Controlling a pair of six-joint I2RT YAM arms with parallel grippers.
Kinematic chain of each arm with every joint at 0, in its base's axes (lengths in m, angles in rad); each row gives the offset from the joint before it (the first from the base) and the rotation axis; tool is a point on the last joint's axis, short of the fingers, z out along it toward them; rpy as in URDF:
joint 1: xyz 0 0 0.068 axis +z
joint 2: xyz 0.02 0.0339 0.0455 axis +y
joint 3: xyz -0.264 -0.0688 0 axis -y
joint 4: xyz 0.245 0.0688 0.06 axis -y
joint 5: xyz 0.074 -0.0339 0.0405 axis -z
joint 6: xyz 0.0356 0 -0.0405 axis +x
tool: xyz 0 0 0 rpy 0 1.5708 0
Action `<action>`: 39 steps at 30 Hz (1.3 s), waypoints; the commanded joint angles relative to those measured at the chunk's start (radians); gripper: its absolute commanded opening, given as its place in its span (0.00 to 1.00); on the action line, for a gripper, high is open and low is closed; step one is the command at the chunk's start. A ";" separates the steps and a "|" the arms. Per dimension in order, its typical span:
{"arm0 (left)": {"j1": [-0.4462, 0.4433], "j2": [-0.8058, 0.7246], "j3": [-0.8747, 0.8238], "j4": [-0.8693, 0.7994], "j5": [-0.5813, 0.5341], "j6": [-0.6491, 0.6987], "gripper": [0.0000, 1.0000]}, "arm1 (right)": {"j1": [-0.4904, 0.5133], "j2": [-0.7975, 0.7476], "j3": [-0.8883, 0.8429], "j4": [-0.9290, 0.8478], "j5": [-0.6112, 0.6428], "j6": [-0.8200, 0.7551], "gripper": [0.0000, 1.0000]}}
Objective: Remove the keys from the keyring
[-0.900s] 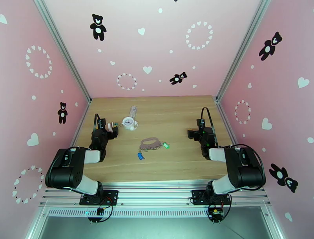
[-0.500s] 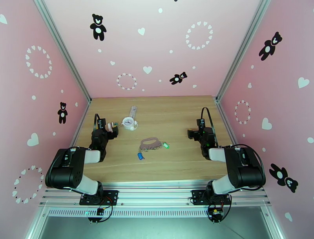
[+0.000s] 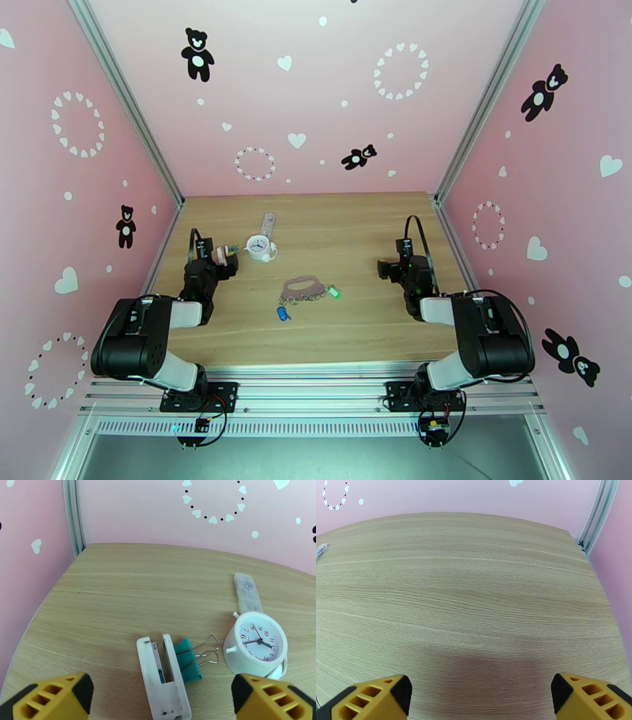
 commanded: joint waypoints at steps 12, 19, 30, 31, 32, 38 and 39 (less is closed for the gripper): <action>-0.002 -0.065 0.019 -0.069 -0.028 -0.012 0.99 | 0.000 -0.054 0.065 -0.117 0.027 0.014 0.99; -0.002 -0.359 0.037 -0.328 -0.047 -0.031 0.99 | 0.002 -0.261 0.085 -0.308 0.085 0.080 0.99; -0.002 -0.766 0.130 -0.788 -0.170 -0.450 0.99 | -0.003 -0.447 0.237 -0.839 0.022 0.533 0.99; -0.002 -0.772 0.142 -0.833 -0.200 -0.497 0.98 | -0.003 -0.442 0.251 -0.870 -0.021 0.534 0.99; -0.001 -0.771 0.156 -0.861 -0.198 -0.515 0.99 | -0.003 -0.441 0.257 -0.888 -0.054 0.544 0.99; -0.015 -0.680 0.288 -1.008 0.050 -0.513 0.98 | 0.022 -0.482 0.263 -0.980 -0.176 0.557 0.99; -0.031 -0.662 0.304 -1.022 0.084 -0.514 0.99 | 0.032 -0.482 0.265 -0.997 -0.194 0.556 0.99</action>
